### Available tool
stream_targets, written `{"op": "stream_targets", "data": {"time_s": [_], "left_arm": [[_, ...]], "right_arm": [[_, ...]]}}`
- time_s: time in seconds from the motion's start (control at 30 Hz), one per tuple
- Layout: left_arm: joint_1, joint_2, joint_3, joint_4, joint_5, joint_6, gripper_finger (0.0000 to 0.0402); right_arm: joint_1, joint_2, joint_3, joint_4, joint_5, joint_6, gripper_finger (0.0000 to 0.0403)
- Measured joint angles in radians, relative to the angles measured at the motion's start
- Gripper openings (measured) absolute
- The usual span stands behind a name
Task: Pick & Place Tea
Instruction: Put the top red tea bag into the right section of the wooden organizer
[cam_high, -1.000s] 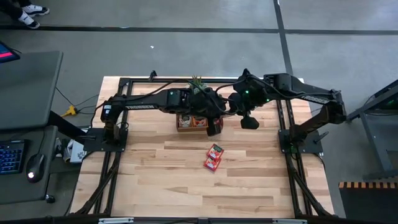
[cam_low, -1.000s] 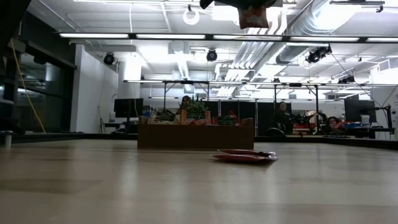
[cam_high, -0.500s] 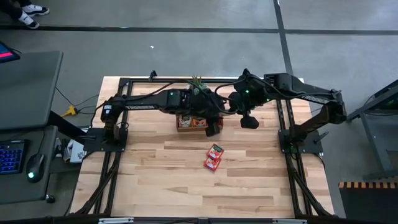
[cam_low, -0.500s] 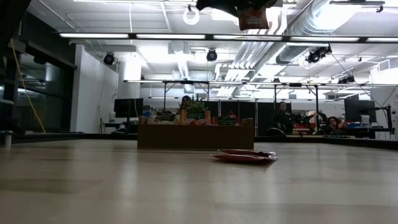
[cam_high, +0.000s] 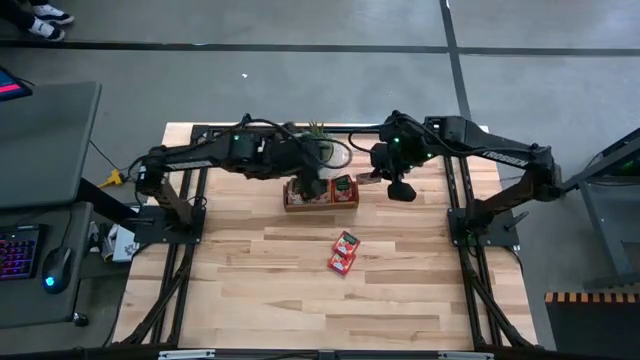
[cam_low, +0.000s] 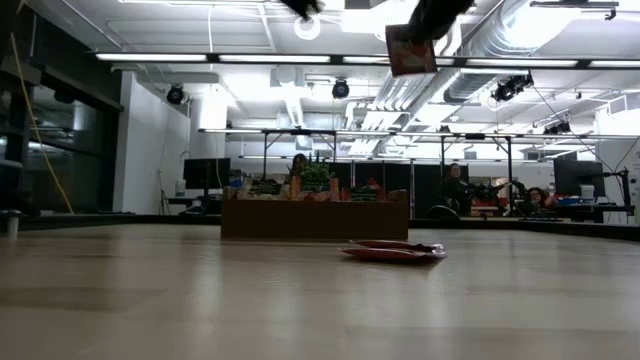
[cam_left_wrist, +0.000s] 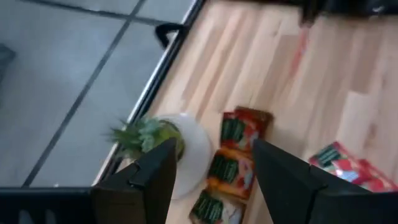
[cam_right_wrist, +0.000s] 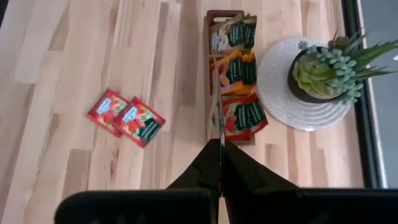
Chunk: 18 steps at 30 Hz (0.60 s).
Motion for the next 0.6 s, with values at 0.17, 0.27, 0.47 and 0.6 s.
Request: {"op": "stream_targets", "data": {"time_s": [0.17, 0.27, 0.47, 0.6], "left_arm": [[0.025, -0.162, -0.21, 0.101, -0.018, -0.04, 0.0204], [0.037, -0.29, -0.411, 0.173, 0.024, -0.064, 0.0204], [0.063, -0.522, -0.793, 0.493, 0.073, -0.17, 0.0204], [0.062, -0.657, -0.992, 0.59, 0.086, -0.235, 0.0204]], "right_arm": [[-0.045, -0.075, -0.207, 0.204, -0.048, 0.025, 0.0], [-0.054, -0.079, -0.303, 0.301, -0.053, 0.04, 0.0], [-0.075, -0.029, -0.419, 0.471, -0.117, 0.06, 0.0], [-0.095, 0.028, -0.437, 0.526, -0.133, 0.061, 0.0]]}}
